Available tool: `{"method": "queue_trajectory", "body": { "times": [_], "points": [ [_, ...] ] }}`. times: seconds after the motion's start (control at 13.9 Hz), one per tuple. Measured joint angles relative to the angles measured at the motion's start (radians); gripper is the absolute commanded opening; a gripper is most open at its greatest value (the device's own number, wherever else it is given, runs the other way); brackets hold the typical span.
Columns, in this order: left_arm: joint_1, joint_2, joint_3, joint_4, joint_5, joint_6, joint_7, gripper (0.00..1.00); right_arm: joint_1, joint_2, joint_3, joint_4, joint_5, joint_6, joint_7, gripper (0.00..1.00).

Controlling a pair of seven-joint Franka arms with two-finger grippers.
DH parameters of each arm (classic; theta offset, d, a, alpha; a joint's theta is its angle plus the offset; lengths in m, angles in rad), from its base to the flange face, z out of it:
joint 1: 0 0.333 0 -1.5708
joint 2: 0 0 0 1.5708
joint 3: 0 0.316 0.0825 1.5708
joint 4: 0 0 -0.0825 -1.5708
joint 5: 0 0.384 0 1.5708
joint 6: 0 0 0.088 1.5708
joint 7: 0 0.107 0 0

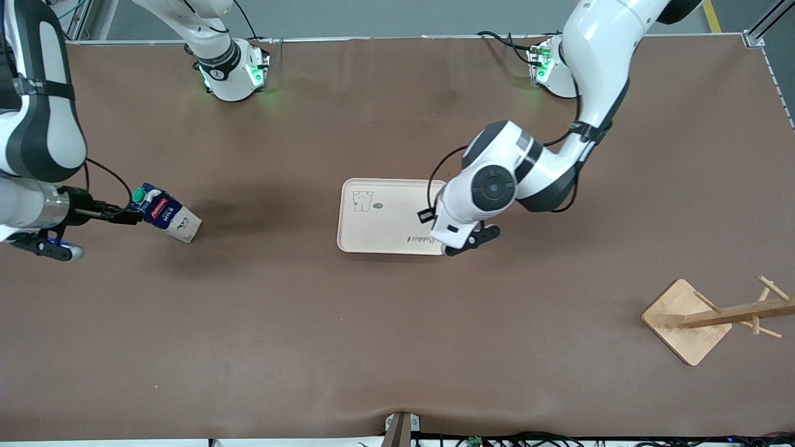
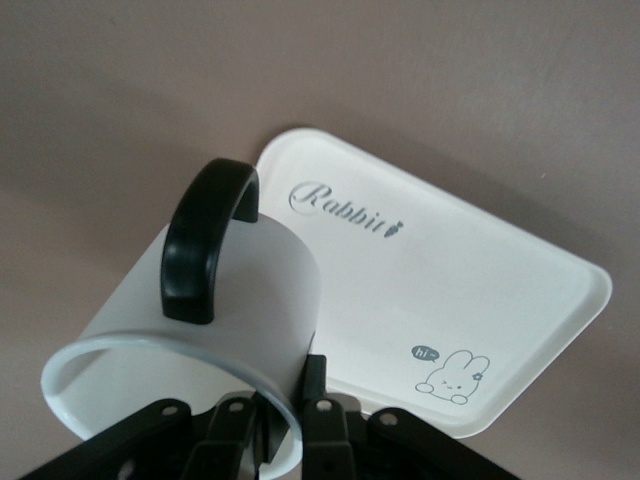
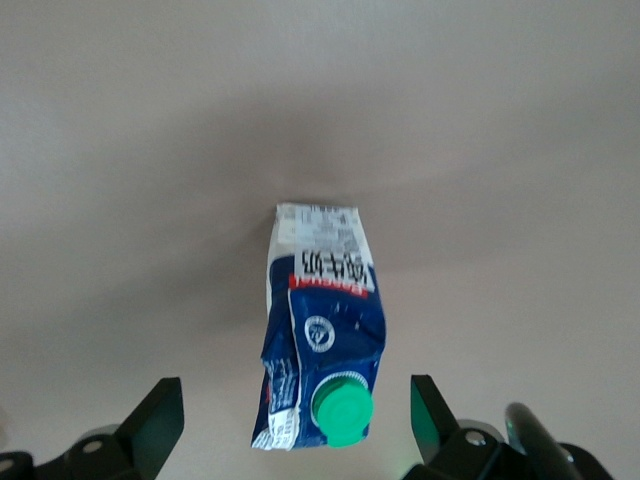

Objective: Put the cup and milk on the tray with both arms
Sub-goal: 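Carry the mug to the tray while the right gripper grasps the milk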

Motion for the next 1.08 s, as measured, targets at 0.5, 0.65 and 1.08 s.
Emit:
{"method": "queue_trajectory", "body": {
  "times": [0.5,0.65,1.08],
  "points": [
    [-0.057,0.133,0.001,0.013,-0.030,-0.001,-0.126,0.00,-0.001,-0.092,0.000,-0.214,0.005,0.121,0.030,1.00],
    [-0.058,0.153,0.001,0.019,-0.034,-0.001,-0.126,0.00,-0.007,-0.093,-0.002,-0.241,0.005,0.165,0.032,0.38],
    [-0.069,0.171,0.000,0.032,-0.046,-0.002,-0.128,1.00,-0.016,-0.097,0.005,-0.247,0.016,0.112,0.032,0.00]
  ]
}}
